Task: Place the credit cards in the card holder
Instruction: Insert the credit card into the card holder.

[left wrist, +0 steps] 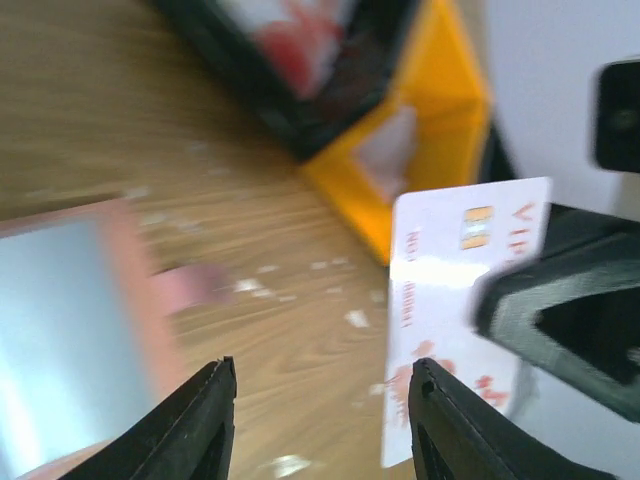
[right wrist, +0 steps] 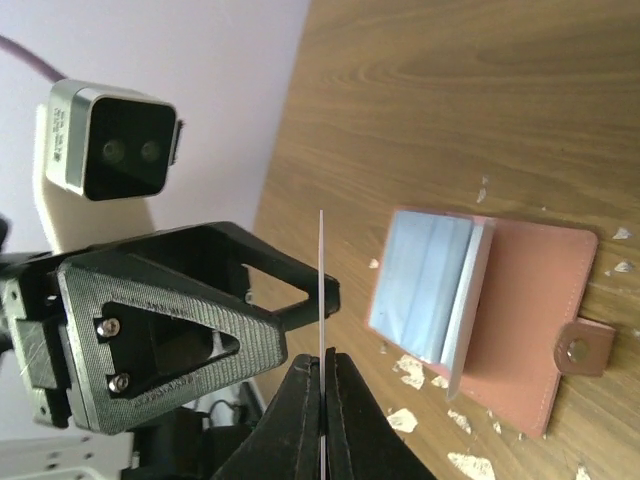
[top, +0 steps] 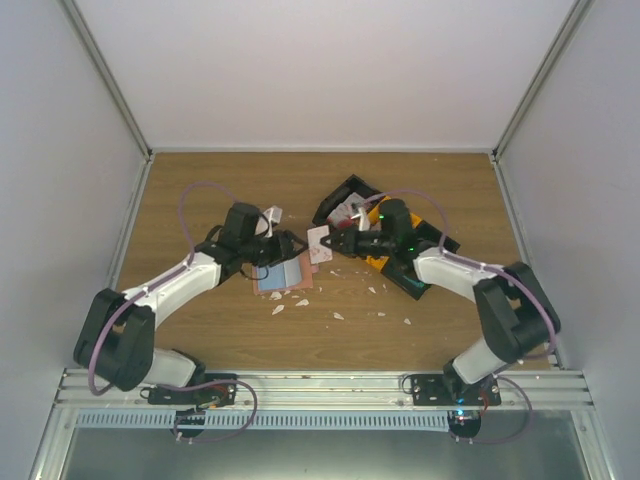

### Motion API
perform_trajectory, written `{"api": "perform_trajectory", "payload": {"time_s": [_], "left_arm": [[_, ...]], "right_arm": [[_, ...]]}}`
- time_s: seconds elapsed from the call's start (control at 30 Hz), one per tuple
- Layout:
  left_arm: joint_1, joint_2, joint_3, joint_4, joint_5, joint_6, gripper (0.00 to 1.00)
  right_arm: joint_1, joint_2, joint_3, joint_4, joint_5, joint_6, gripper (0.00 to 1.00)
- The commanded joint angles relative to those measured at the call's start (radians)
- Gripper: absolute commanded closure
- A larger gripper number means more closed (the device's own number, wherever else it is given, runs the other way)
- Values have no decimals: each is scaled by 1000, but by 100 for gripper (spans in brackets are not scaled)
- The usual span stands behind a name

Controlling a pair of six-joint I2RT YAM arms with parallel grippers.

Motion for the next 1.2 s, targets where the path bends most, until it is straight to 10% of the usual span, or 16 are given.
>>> {"api": "perform_trajectory", "payload": {"time_s": [0.0, 0.73, 1.17], "left_arm": [[62, -77, -112, -145, -221, 106, 50], [189, 32, -286, -24, -244, 103, 84], [189, 48, -315, -8, -271, 98, 85]], "right_arm": [[111, 130, 99, -82, 132, -92, 100], [263, 558, 330, -40, 273, -14, 99], [303, 618, 360, -110, 264, 36, 99]]}}
